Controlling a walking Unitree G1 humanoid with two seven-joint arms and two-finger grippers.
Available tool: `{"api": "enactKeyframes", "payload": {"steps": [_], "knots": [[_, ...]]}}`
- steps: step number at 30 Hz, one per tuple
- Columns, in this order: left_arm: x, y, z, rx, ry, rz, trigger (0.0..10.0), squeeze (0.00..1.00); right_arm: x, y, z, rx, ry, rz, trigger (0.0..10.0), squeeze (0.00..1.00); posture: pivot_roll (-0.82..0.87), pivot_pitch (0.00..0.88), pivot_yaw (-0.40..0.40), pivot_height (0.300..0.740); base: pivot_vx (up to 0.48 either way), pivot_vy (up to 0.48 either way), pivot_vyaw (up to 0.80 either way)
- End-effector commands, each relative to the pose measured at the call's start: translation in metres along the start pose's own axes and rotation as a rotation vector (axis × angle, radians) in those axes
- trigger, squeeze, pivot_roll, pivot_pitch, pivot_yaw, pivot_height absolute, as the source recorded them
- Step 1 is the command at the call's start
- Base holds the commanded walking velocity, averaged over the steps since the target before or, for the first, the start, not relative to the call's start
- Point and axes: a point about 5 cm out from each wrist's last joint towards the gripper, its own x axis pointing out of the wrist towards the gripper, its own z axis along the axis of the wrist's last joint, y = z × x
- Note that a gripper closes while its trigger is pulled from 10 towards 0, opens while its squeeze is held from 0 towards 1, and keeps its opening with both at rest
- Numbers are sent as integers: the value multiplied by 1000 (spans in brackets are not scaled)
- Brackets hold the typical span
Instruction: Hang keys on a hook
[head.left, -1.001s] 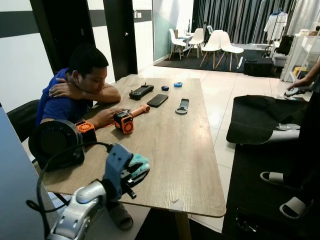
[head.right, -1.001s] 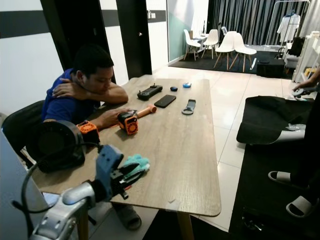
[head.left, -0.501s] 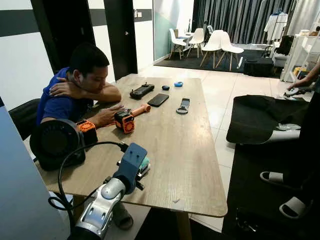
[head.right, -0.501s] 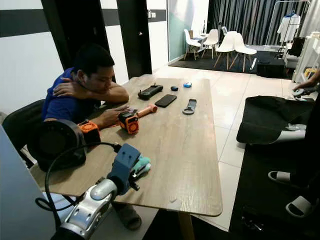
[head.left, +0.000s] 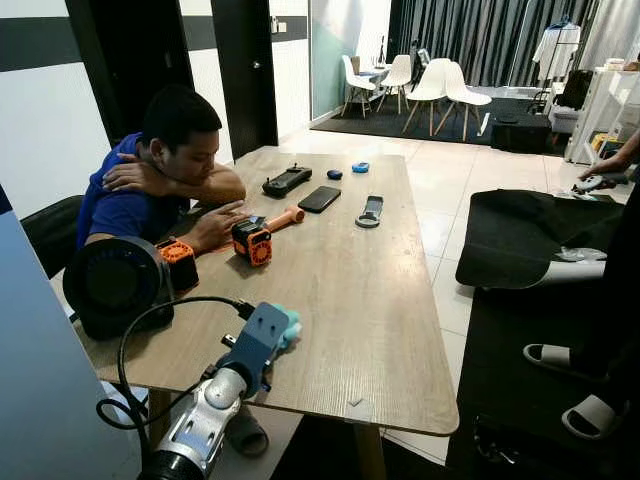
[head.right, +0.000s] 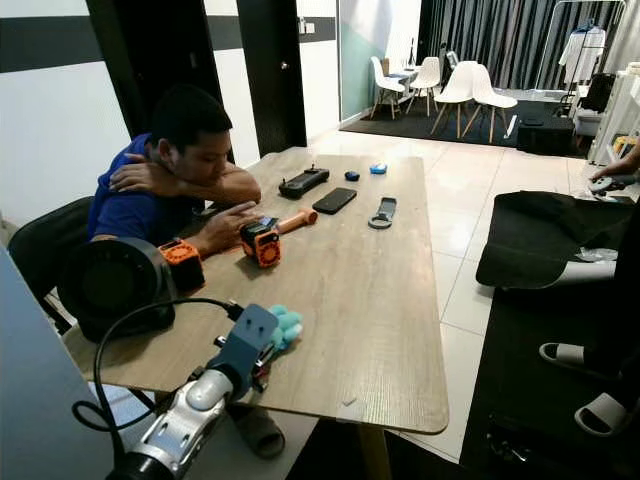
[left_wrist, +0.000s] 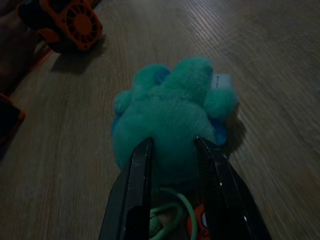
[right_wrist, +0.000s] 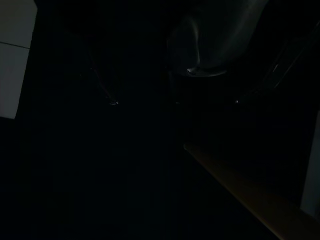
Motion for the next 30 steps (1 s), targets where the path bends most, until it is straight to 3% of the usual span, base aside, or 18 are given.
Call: {"api": "enactKeyframes", "payload": {"steps": [1,15,16,26,27,28,30], "knots": [[1,1,-4,-18,13,17,10000,0,0,-1,0,-4,9,-6,10000,0,44,30,38,740,0,0,0],[6,-2,-6,14,15,-15,10000,0,1,-1,3,3,3,-9,10000,0,46,30,38,740,0,0,0],[5,-2,-7,12,16,-17,10000,1000,1,-1,3,4,3,-9,10000,0,46,31,38,740,0,0,0],[6,1,-4,-45,-6,3,10000,1000,1,-1,3,4,3,-9,10000,0,47,30,36,740,0,0,0],[7,2,-3,-57,-10,10,10000,686,1,-1,3,4,2,-9,10000,0,48,30,35,740,0,0,0],[8,3,-2,-66,-12,14,10000,0,1,-1,4,4,1,-9,10000,0,48,30,35,740,0,0,0],[8,3,-1,-68,-14,20,10000,0,1,-1,4,4,0,-9,10000,0,48,30,35,740,0,0,0]]}}
